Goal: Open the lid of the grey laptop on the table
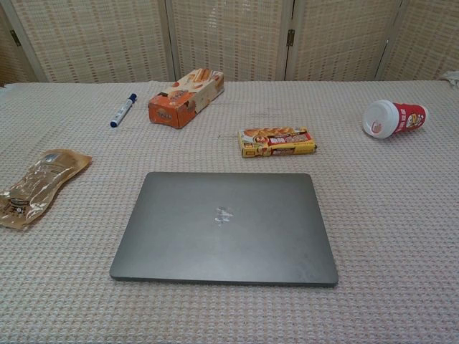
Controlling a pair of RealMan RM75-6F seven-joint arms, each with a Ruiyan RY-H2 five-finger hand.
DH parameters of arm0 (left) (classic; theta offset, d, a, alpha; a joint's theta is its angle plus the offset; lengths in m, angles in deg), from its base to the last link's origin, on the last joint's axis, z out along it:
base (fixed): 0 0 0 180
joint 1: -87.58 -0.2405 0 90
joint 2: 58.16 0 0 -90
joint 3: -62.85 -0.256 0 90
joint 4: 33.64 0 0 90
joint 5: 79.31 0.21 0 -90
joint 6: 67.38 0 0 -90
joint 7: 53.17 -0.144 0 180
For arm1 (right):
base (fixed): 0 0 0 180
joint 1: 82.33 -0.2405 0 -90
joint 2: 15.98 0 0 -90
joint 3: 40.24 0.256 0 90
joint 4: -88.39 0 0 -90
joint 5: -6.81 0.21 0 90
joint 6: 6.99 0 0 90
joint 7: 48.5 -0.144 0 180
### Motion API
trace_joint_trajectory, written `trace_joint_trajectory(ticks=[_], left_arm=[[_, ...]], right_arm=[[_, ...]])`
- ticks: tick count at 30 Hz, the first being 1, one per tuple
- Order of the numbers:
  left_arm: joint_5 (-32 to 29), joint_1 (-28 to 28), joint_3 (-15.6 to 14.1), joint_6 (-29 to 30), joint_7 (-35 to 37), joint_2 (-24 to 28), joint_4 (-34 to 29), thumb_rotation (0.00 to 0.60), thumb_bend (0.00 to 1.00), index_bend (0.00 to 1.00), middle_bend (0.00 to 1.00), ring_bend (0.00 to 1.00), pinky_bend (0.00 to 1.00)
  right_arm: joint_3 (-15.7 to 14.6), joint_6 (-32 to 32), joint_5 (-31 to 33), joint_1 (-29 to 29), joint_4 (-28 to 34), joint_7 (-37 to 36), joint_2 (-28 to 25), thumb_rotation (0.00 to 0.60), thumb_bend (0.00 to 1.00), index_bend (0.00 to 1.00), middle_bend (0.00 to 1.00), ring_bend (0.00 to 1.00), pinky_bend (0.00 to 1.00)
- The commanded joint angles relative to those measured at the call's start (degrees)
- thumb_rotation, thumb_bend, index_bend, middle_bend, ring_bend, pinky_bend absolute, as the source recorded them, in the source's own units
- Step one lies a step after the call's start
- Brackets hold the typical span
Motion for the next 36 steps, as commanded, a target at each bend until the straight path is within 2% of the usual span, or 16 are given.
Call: trace_joint_trajectory(ticks=[1,11,18,29,36], left_arm=[[0.6,0.2,-0.2,-0.1,0.6,-0.2,0.6,0.6,0.18,0.0,0.0,0.0,0.0],[2.9,0.6,-0.6,0.6,3.1,-0.7,2.5,0.6,0.18,0.0,0.02,0.0,0.0],[7.2,4.2,-0.2,-0.8,5.0,-1.4,4.1,0.6,0.18,0.01,0.04,0.0,0.0],[17.4,15.6,-1.4,-10.3,9.4,-0.8,1.3,0.6,0.18,0.04,0.06,0.0,0.0],[21.4,22.9,-2.2,-18.1,8.9,-4.2,0.0,0.6,0.18,0.04,0.07,0.0,0.0]], right_arm=[[0.0,-0.1,-0.1,0.1,0.1,-0.1,0.0,0.6,0.45,0.0,0.0,0.07,0.0],[-0.2,-0.8,-0.8,0.4,-0.1,-0.7,-0.1,0.6,0.45,0.0,0.0,0.07,0.0],[-0.3,-0.6,-1.3,0.2,-0.1,-1.1,-0.3,0.6,0.45,0.0,0.0,0.07,0.0],[-0.4,0.2,-2.0,-0.4,0.3,-0.7,-0.5,0.6,0.45,0.0,0.0,0.07,0.0],[-0.5,1.2,-2.0,-0.9,0.0,-0.9,-0.4,0.6,0.45,0.0,0.0,0.07,0.0]])
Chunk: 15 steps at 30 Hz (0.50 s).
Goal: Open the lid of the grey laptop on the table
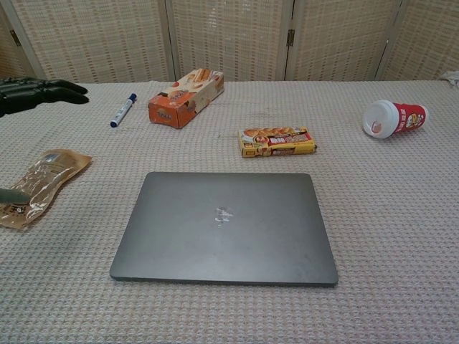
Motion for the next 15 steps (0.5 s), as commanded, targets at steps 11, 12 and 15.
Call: trace_joint_trajectory(ticks=[11,12,15], left_arm=[[-1.1,12.2,0.9,-14.1,-1.0,-11.2,-1.3,0.6,0.18,0.04,0.08,0.0,0.0],[-1.4,12.7,1.0,-14.8,-1.2,-11.9,-1.3,0.6,0.18,0.04,0.08,0.0,0.0],[-3.3,14.2,1.5,-16.9,-1.7,-14.4,-0.9,0.6,0.18,0.04,0.08,0.0,0.0]], right_arm=[[-0.2,1.4,0.1,-0.8,-0.3,-0.2,0.4,0.6,0.45,0.0,0.0,0.07,0.0],[-0.2,1.4,0.1,-0.8,-0.4,-0.3,0.4,0.6,0.45,0.0,0.0,0.07,0.0],[-0.3,1.6,0.1,-0.9,-0.4,-0.4,0.4,0.6,0.45,0.0,0.0,0.07,0.0]])
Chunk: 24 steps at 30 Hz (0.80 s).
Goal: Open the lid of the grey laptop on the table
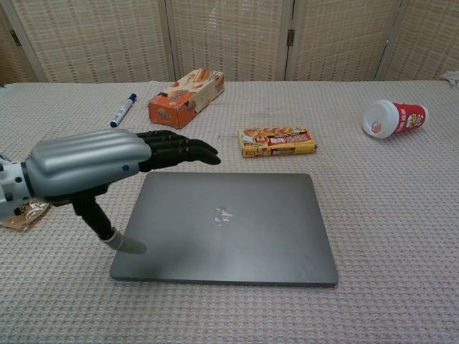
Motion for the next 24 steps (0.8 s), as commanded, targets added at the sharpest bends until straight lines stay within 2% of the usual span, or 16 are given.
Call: trace_joint_trajectory(ticks=[1,12,24], left_arm=[[-2.4,1.9,0.7,-2.5,-0.8,-2.9,0.4,0.6,0.18,0.04,0.08,0.0,0.0],[-8.4,4.9,1.4,-6.9,-4.1,-10.3,4.2,0.6,0.18,0.04,0.08,0.0,0.0],[-12.9,5.7,1.2,-7.6,-8.6,-15.8,6.3,0.6,0.18,0.05,0.08,0.0,0.0]], right_arm=[[-0.1,0.1,0.0,0.0,-0.1,-0.1,0.1,0.6,0.45,0.0,0.0,0.07,0.0],[-0.2,0.3,0.2,-0.1,-0.7,-1.2,0.3,0.6,0.45,0.0,0.0,0.07,0.0],[-0.3,0.8,0.7,-0.2,-1.8,-2.7,0.5,0.6,0.45,0.0,0.0,0.07,0.0]])
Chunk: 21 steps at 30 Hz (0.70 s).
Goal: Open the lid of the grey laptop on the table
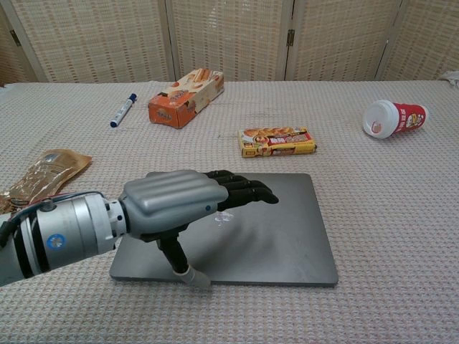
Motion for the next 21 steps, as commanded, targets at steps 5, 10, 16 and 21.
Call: trace_joint_trajectory(ticks=[5,10,16,21], left_arm=[[-2.9,0.5,-0.1,-0.7,-2.8,-3.1,2.2,0.6,0.18,0.05,0.08,0.0,0.0],[-4.1,0.4,-0.2,-0.2,-4.3,-4.8,4.2,0.6,0.18,0.05,0.08,0.0,0.0],[-5.1,0.4,-0.3,0.3,-4.6,-5.5,5.1,0.6,0.18,0.05,0.08,0.0,0.0],[-5.0,0.3,-0.6,1.1,-4.4,-5.7,5.5,0.6,0.19,0.06,0.09,0.0,0.0]], right_arm=[[0.0,0.1,0.2,0.0,-0.5,-0.7,0.0,0.6,0.45,0.0,0.0,0.07,0.0],[-0.1,0.2,0.3,0.0,-0.8,-1.1,0.0,0.6,0.45,0.0,0.0,0.07,0.0],[-0.1,0.1,0.4,0.1,-0.9,-1.3,-0.1,0.6,0.45,0.0,0.0,0.07,0.0],[-0.2,-0.1,0.4,0.2,-0.8,-1.2,0.0,0.6,0.45,0.0,0.0,0.07,0.0]])
